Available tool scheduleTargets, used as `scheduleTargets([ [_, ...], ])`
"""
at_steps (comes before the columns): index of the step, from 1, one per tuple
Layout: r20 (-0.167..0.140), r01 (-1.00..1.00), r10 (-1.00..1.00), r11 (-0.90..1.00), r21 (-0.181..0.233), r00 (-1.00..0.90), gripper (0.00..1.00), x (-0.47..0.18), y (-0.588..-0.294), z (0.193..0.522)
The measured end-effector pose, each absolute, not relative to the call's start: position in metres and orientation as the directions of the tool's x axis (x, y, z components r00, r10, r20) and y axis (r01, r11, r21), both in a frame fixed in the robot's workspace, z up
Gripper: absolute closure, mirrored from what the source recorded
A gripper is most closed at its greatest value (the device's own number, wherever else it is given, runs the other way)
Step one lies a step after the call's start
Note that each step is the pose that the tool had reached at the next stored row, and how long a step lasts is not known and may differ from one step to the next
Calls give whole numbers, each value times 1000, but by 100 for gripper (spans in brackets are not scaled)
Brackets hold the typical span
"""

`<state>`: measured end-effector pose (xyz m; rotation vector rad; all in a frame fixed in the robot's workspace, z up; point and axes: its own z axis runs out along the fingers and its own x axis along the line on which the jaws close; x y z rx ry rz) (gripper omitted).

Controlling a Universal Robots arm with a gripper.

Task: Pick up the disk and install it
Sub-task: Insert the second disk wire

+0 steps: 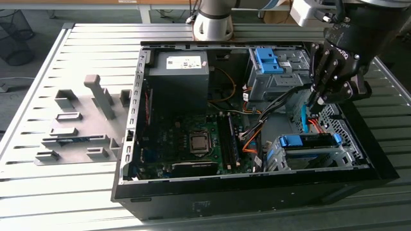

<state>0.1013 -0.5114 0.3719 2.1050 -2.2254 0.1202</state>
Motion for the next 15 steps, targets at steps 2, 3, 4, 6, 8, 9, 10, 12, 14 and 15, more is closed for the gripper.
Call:
scheduleTargets([
  [2, 100, -998, -993, 55, -4, -56, 84, 101, -515, 370],
  [3, 96, -998, -994, 55, -4, -55, 84, 101, -518, 369],
  [4, 91, -998, -994, 55, -4, -56, 84, 101, -520, 369],
  [6, 82, -998, -995, 55, -3, -55, 84, 101, -523, 367],
  [8, 75, -998, -996, 55, -3, -55, 84, 101, -527, 365],
  [9, 73, -998, -996, 55, -3, -56, 84, 101, -529, 364],
  [10, 72, -998, -996, 55, -4, -55, 84, 101, -531, 363],
  [12, 71, -998, -996, 55, -6, -55, 84, 101, -533, 360],
  [14, 71, -998, -996, 55, -8, -55, 84, 101, -533, 357],
  [15, 71, -998, -996, 55, -9, -55, 84, 101, -534, 356],
])
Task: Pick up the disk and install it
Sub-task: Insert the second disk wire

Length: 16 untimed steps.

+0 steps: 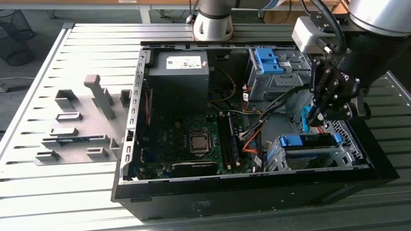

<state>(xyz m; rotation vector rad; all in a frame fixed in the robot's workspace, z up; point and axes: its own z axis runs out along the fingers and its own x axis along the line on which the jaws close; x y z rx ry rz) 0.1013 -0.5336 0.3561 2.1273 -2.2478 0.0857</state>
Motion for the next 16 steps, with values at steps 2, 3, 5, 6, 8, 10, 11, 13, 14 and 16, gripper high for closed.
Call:
scheduleTargets([
  [2, 71, -998, -996, 55, -9, -55, 84, 101, -534, 354],
  [3, 71, -998, -996, 55, -9, -55, 84, 101, -535, 354],
  [5, 70, -998, -996, 55, -9, -55, 84, 101, -539, 351],
  [6, 69, -998, -996, 55, -9, -55, 84, 101, -540, 350],
  [8, 67, -998, -996, 55, -9, -55, 84, 101, -542, 347],
  [10, 63, -998, -996, 55, -9, -55, 84, 101, -543, 345],
  [11, 62, -998, -997, 55, -9, -55, 84, 101, -543, 345],
  [13, 51, -998, -997, 55, -8, -55, 84, 101, -544, 344],
  [14, 44, -998, -997, 55, -8, -55, 84, 101, -544, 343],
  [16, 37, -998, -998, 55, -7, -55, 84, 101, -544, 342],
])
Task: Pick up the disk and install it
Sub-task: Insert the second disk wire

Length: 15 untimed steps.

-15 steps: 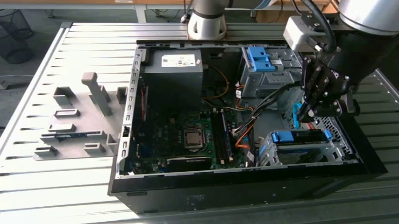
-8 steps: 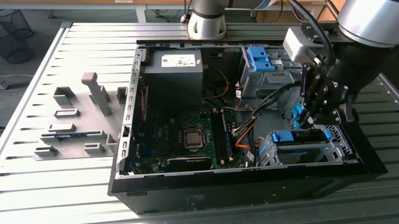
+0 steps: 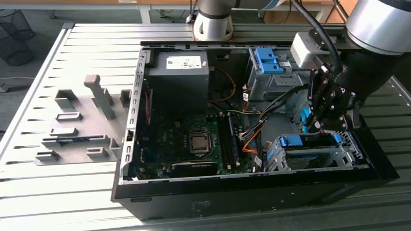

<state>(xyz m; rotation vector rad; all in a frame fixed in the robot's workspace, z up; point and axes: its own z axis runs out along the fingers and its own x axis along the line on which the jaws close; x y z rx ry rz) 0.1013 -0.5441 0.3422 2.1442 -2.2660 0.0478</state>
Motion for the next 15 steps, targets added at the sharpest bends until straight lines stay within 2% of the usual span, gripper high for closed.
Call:
scheduleTargets([
  [9, 28, -998, -998, 55, -9, -56, 84, 101, -549, 337],
  [13, -7, -998, -998, 56, -8, -55, 84, 101, -553, 337],
  [15, -13, -998, -998, 55, -11, -55, 84, 101, -554, 337],
])
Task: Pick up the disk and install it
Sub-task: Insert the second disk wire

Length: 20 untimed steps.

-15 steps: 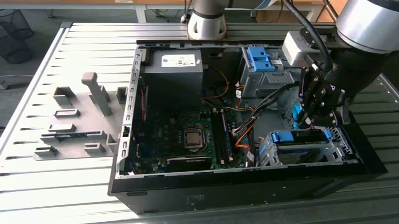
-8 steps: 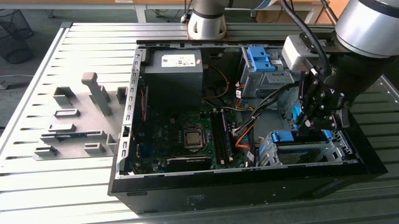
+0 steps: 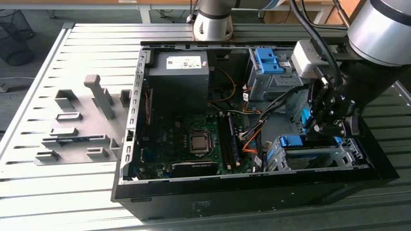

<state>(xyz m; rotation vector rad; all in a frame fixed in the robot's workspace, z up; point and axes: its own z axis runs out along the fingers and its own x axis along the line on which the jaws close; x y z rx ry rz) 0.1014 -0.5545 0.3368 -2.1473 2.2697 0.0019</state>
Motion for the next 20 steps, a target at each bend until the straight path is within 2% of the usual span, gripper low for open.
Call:
scheduleTargets([
  [5, -28, -998, -998, 56, -16, -55, 84, 101, -559, 336],
  [20, -31, -998, -998, 56, -16, -55, 84, 101, -563, 334],
])
